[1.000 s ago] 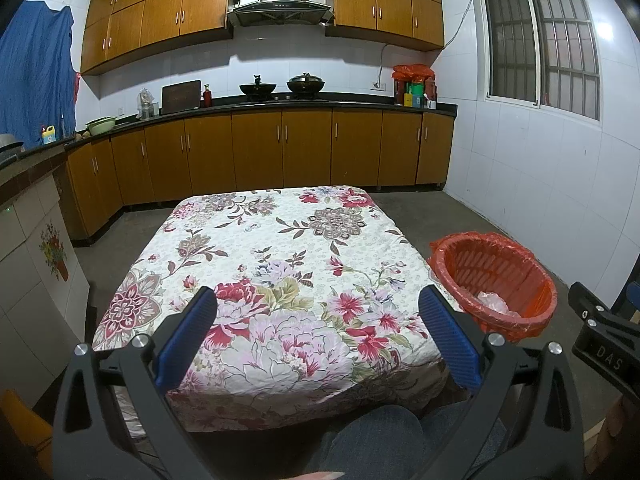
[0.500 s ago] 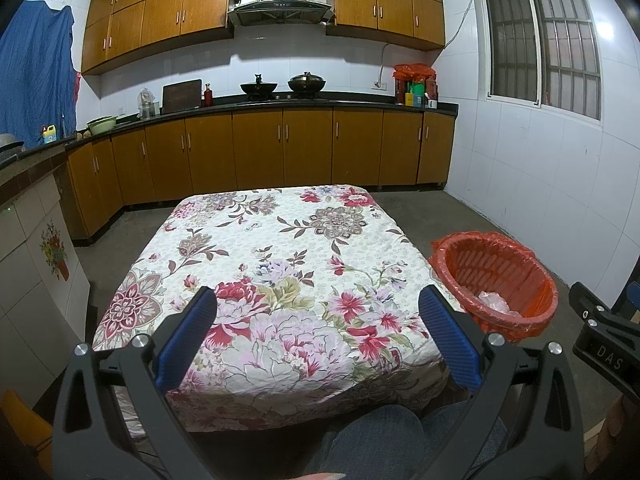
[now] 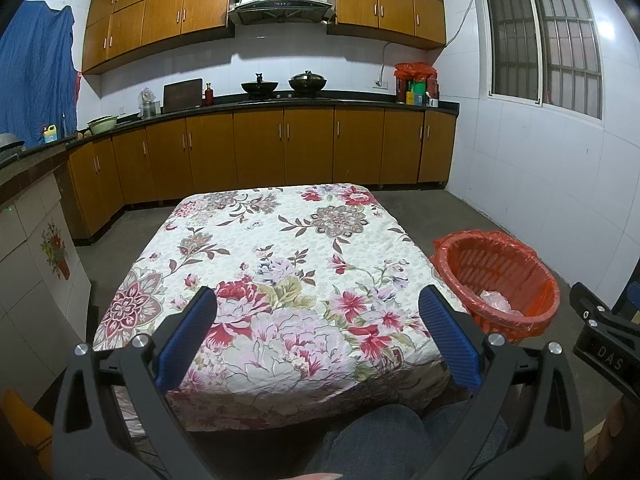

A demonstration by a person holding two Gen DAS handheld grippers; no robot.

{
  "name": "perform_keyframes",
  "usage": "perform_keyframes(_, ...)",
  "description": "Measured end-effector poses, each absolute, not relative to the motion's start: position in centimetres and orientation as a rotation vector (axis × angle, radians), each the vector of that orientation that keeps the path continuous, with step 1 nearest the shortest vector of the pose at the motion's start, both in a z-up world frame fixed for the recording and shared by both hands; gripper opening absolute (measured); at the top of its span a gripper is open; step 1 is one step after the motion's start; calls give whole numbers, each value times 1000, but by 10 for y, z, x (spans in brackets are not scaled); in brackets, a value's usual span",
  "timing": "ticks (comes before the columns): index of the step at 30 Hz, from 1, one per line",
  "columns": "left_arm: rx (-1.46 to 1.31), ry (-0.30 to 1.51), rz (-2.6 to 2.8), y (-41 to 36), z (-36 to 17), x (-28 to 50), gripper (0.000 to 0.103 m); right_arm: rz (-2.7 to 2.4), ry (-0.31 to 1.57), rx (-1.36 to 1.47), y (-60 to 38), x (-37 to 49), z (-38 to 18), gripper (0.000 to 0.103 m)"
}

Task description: Collect trash

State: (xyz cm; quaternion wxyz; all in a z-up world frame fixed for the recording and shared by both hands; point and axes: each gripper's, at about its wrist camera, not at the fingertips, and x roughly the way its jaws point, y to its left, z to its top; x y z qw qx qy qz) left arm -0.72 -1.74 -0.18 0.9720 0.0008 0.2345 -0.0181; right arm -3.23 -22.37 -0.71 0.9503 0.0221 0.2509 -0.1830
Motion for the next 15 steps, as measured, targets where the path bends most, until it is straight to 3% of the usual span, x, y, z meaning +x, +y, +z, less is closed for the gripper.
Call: perform_keyframes(15, 3, 474, -38, -18, -1, -7, 99, -372, 511, 45, -224, -32, -6, 101)
